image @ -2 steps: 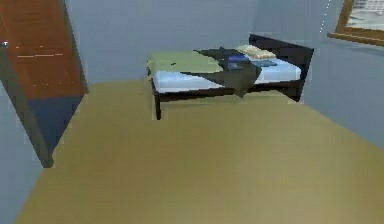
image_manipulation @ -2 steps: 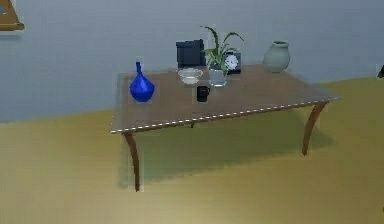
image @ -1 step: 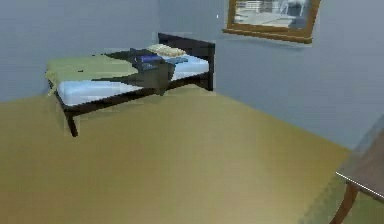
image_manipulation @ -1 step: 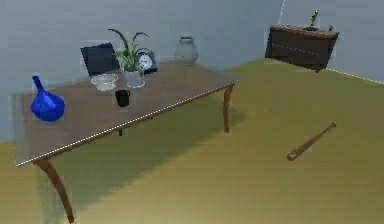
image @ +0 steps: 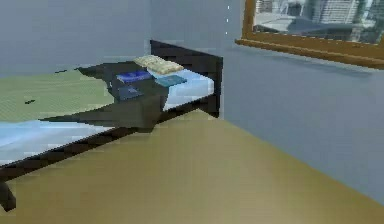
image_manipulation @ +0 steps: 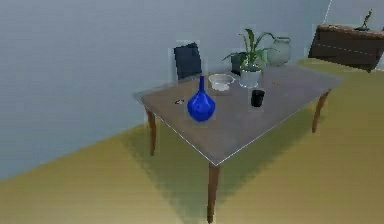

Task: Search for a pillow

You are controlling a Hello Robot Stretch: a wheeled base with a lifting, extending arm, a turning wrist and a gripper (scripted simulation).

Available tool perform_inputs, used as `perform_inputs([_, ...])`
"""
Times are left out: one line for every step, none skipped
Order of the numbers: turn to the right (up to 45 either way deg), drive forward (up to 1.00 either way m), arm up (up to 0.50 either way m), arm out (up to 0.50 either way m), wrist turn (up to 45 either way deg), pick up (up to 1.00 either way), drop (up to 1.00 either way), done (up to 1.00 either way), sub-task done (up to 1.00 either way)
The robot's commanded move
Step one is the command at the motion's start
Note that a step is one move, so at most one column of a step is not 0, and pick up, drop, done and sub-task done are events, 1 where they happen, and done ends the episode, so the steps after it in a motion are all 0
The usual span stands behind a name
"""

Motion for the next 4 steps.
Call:
perform_inputs([0.0, 1.00, 0.00, 0.00, 0.0, 0.00, 0.00, 0.00, 0.00])
perform_inputs([6.0, 0.00, 0.00, 0.00, 0.0, 0.00, 0.00, 0.00, 0.00])
perform_inputs([0.0, 0.45, 0.00, 0.00, 0.0, 0.00, 0.00, 0.00, 0.00])
perform_inputs([-21.0, 0.00, 0.00, 0.00, 0.0, 0.00, 0.00, 0.00, 0.00])
